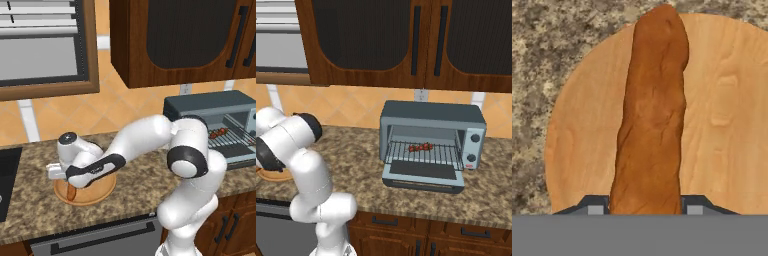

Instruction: Pick up the kebab skewer and baguette bread, and place them inside the toaster oven. Close the toaster oven door and start by setting the timer.

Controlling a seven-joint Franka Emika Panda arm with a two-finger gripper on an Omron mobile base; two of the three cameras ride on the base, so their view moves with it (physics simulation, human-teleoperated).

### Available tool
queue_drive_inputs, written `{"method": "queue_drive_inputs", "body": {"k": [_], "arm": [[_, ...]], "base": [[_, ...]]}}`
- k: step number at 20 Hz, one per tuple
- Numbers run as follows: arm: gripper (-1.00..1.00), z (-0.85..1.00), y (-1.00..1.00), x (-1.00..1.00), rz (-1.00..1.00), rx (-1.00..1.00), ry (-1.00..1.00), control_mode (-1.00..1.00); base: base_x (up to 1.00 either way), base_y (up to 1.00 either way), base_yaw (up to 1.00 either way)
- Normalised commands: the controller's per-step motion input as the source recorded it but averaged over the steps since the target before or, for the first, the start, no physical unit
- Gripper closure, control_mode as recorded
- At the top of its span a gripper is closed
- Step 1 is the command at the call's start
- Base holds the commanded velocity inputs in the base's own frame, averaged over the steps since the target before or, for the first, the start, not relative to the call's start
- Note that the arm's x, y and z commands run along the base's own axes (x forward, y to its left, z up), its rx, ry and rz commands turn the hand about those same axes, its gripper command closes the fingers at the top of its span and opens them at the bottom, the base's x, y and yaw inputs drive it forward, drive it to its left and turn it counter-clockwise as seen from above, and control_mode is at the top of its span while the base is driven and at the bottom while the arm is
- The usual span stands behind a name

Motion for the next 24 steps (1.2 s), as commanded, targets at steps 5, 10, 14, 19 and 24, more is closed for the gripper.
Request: {"method": "queue_drive_inputs", "body": {"k": [5,10,14,19,24], "arm": [[1.00,0.56,-0.82,0.05,-0.20,0.03,-0.01,-1.00],[1.00,0.45,-0.97,0.01,-0.25,0.01,-0.02,-1.00],[1.00,0.50,-1.00,0.00,-0.28,0.04,0.00,-1.00],[1.00,0.39,-1.00,0.00,-0.31,0.06,0.00,-1.00],[1.00,0.34,-1.00,0.00,-0.32,0.09,0.00,-1.00]], "base": [[0.00,0.00,0.00],[0.00,0.00,0.00],[0.00,0.00,0.00],[0.00,0.00,0.00],[0.00,0.00,0.00]]}}
